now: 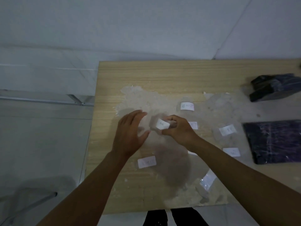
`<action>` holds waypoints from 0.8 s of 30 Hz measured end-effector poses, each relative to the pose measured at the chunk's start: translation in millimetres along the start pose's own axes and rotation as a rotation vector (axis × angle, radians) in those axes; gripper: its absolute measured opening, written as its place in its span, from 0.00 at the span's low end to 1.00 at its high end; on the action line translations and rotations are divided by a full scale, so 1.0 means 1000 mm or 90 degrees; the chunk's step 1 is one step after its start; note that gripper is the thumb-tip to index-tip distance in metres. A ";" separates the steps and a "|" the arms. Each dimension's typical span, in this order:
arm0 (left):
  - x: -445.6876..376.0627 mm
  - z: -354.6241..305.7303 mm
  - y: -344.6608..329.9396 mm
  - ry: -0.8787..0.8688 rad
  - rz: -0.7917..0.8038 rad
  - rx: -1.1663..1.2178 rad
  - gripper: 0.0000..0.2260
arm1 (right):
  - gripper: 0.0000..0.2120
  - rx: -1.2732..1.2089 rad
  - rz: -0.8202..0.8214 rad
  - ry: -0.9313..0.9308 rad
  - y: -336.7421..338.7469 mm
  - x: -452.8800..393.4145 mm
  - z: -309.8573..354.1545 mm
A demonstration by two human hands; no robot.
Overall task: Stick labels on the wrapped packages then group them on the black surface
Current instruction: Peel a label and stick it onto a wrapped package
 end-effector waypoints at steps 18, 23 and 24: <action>-0.042 -0.191 -0.044 0.284 -0.062 0.489 0.07 | 0.21 -0.288 -0.168 -0.048 0.135 0.118 -0.030; -0.029 -0.269 -0.079 0.455 0.035 0.701 0.08 | 0.12 -0.323 -0.218 -0.031 0.168 0.153 -0.065; -0.025 -0.281 -0.085 0.457 0.046 0.725 0.07 | 0.10 -0.346 -0.224 -0.028 0.173 0.158 -0.069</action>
Point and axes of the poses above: each hand's wrist, its own x-axis away from the middle knuckle, its own y-axis out of the back of the hand, z = x × y, the point moved 2 cm from there along -x, towards the middle knuckle, and after that the axes turned 9 degrees about x, right-handed, at the moved point
